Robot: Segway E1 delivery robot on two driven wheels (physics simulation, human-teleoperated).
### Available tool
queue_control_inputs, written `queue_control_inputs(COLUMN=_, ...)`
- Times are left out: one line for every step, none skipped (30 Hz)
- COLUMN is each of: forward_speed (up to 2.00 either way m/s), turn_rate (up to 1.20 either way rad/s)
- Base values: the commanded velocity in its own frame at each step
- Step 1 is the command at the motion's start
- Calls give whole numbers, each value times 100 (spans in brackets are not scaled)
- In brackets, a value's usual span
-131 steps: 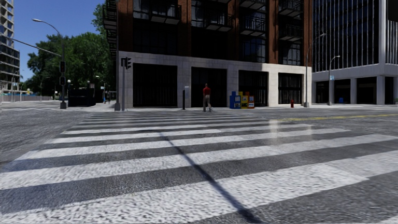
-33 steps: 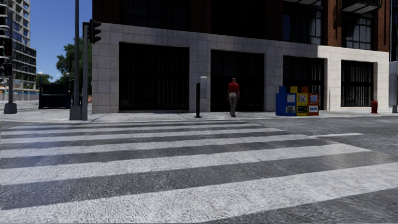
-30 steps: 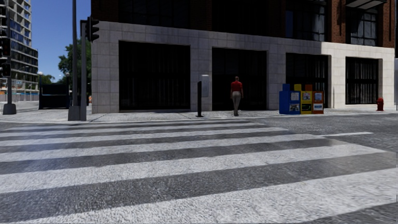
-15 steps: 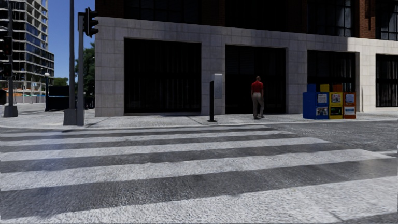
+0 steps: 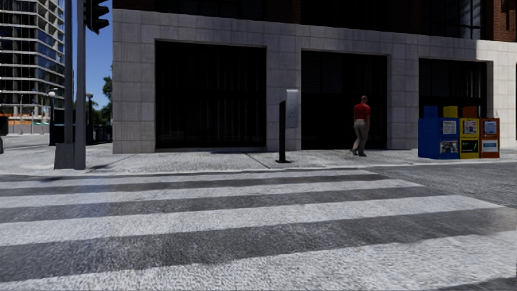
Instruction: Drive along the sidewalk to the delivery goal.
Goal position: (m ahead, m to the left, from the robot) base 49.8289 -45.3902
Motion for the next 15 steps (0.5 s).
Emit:
queue_control_inputs(forward_speed=200, turn_rate=18)
queue_control_inputs(forward_speed=200, turn_rate=23)
queue_control_inputs(forward_speed=200, turn_rate=26)
queue_control_inputs(forward_speed=200, turn_rate=26)
queue_control_inputs(forward_speed=200, turn_rate=27)
queue_control_inputs(forward_speed=200, turn_rate=27)
queue_control_inputs(forward_speed=200, turn_rate=27)
queue_control_inputs(forward_speed=200, turn_rate=27)
queue_control_inputs(forward_speed=200, turn_rate=27)
queue_control_inputs(forward_speed=200, turn_rate=27)
queue_control_inputs(forward_speed=200, turn_rate=27)
queue_control_inputs(forward_speed=200, turn_rate=27)
queue_control_inputs(forward_speed=200, turn_rate=27)
queue_control_inputs(forward_speed=200, turn_rate=27)
queue_control_inputs(forward_speed=200, turn_rate=27)
